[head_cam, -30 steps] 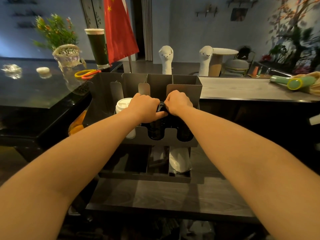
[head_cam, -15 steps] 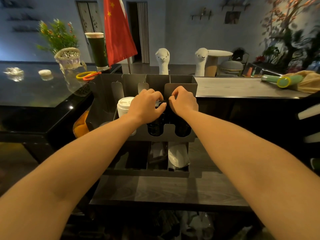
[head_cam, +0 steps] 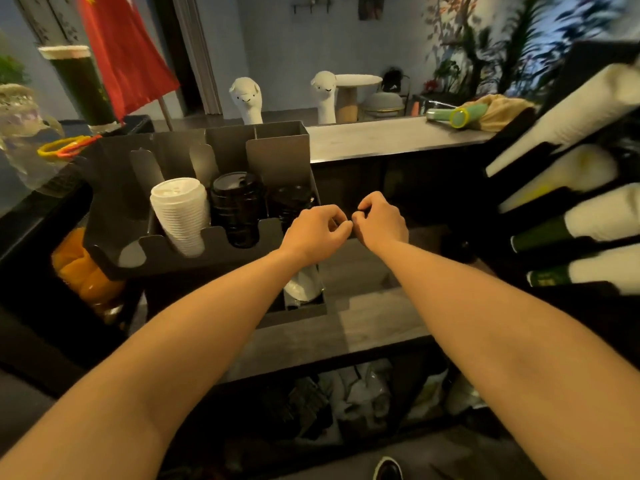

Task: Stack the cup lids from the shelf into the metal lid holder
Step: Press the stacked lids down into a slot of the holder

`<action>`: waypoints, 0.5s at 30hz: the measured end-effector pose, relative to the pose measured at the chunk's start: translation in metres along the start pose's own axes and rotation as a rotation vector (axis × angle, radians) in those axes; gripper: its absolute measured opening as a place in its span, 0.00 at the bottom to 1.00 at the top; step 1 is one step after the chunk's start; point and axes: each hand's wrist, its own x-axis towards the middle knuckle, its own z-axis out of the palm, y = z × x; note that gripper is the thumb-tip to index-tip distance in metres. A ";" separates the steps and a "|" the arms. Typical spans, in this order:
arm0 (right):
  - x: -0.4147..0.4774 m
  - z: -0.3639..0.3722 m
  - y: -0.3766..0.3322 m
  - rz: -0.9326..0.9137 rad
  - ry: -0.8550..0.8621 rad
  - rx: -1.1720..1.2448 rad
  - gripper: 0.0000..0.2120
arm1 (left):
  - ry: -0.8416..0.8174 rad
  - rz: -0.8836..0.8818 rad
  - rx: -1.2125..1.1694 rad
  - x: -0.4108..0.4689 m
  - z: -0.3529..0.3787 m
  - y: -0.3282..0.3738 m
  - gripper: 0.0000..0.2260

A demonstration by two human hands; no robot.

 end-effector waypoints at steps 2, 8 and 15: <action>-0.004 -0.012 0.028 0.067 -0.005 -0.039 0.05 | -0.058 0.018 -0.012 0.005 0.023 0.011 0.06; -0.011 -0.036 0.115 0.235 -0.078 -0.148 0.09 | -0.267 0.006 0.016 0.029 0.093 0.032 0.08; 0.009 -0.052 0.220 0.428 -0.161 -0.265 0.16 | -0.501 -0.012 0.134 0.069 0.176 0.040 0.14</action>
